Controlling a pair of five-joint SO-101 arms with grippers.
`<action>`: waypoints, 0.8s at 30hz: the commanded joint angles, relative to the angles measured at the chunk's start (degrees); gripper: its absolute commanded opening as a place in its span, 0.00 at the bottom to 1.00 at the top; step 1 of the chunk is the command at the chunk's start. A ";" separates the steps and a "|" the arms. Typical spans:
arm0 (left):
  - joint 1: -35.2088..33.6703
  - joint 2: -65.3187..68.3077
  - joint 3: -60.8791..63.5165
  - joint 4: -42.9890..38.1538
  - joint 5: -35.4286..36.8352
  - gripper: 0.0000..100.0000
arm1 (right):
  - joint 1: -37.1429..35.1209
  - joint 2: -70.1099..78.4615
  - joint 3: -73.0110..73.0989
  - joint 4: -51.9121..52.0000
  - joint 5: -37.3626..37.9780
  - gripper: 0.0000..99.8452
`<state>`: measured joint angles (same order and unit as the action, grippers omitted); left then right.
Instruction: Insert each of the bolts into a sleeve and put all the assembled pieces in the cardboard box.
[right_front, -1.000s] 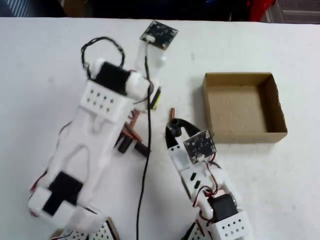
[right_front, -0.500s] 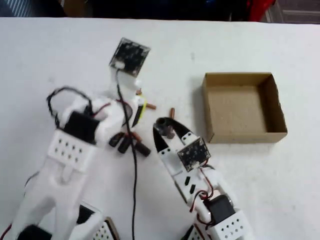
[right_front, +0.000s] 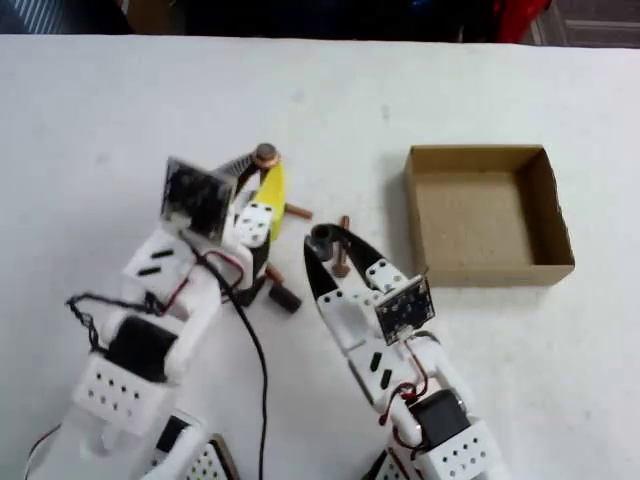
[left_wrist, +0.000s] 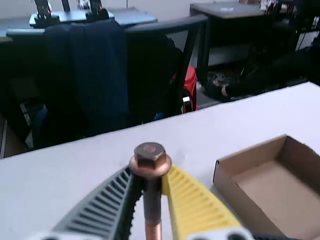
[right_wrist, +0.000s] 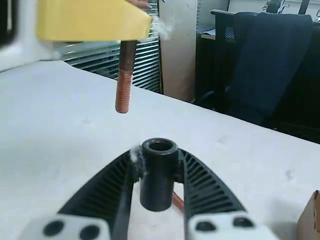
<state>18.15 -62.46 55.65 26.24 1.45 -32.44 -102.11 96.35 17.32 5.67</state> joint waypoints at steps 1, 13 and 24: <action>0.13 -5.67 1.49 -7.82 0.00 0.02 | -0.40 -0.31 0.53 -1.89 -0.88 0.02; 7.60 -13.67 9.41 -13.01 -0.35 0.02 | -0.48 -0.22 0.53 0.75 -0.79 0.02; 13.93 -13.76 11.87 -12.92 -0.35 0.02 | -0.48 -0.31 0.53 0.92 -0.70 0.02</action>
<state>30.90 -74.86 68.40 15.08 1.45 -32.44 -102.11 96.35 18.20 5.32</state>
